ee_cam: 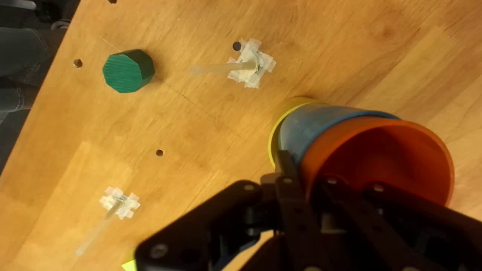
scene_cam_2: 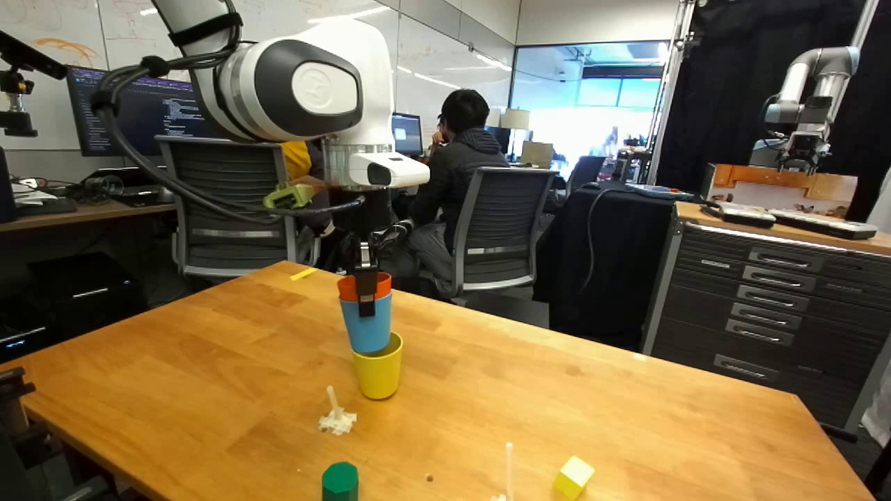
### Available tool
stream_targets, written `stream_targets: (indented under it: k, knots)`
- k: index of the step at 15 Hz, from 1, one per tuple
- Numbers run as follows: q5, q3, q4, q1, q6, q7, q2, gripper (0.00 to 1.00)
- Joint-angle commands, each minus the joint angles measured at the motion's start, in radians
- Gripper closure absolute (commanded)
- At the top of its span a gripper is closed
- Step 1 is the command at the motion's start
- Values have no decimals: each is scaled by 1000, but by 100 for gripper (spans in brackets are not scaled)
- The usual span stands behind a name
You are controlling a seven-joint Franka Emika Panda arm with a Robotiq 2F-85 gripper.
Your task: Stack the cups together
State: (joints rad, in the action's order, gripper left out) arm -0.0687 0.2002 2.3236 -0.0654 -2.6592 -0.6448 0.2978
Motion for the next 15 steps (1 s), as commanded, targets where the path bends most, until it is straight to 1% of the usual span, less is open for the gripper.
stream_targets:
  k: [1, 6, 13, 15]
  knots:
    - [27, -15, 32, 18, -61, 27, -23, 93]
    - [36, -9, 31, 24, -86, 33, 0, 93]
    - [45, 13, 0, 54, -91, 32, 86, 93]
    - [63, 13, -13, 66, -100, 36, 105, 93]
